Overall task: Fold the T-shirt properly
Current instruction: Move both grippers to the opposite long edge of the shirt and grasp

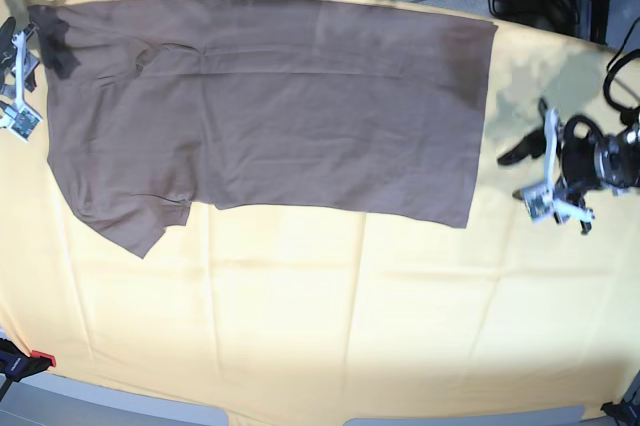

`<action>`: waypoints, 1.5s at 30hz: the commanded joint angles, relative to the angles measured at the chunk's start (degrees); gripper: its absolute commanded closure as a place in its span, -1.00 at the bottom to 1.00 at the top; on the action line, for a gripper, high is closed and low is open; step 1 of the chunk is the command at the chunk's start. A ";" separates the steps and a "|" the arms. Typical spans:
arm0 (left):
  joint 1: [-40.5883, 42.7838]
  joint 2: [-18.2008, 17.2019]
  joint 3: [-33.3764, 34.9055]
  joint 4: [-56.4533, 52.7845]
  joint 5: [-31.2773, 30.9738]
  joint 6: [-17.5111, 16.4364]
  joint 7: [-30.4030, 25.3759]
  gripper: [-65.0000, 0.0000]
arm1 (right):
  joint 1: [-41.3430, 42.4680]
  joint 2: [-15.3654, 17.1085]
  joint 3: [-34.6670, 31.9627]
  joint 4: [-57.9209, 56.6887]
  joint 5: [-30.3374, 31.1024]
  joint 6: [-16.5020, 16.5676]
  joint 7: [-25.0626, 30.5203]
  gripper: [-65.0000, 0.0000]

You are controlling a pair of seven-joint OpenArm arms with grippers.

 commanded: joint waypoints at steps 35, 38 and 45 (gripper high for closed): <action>-12.17 26.62 -4.15 -39.47 -24.68 -6.00 14.80 1.00 | 13.44 -14.58 0.74 -3.04 -0.96 -1.29 15.72 -0.17; -12.83 26.60 -4.15 -39.47 -24.28 -6.00 14.03 1.00 | 22.10 -19.87 0.74 -8.63 -0.92 -1.27 17.33 -0.17; -13.22 26.62 -4.15 -39.50 -21.33 -6.00 13.81 1.00 | 41.92 -29.05 0.74 -30.18 3.21 2.10 18.40 -0.17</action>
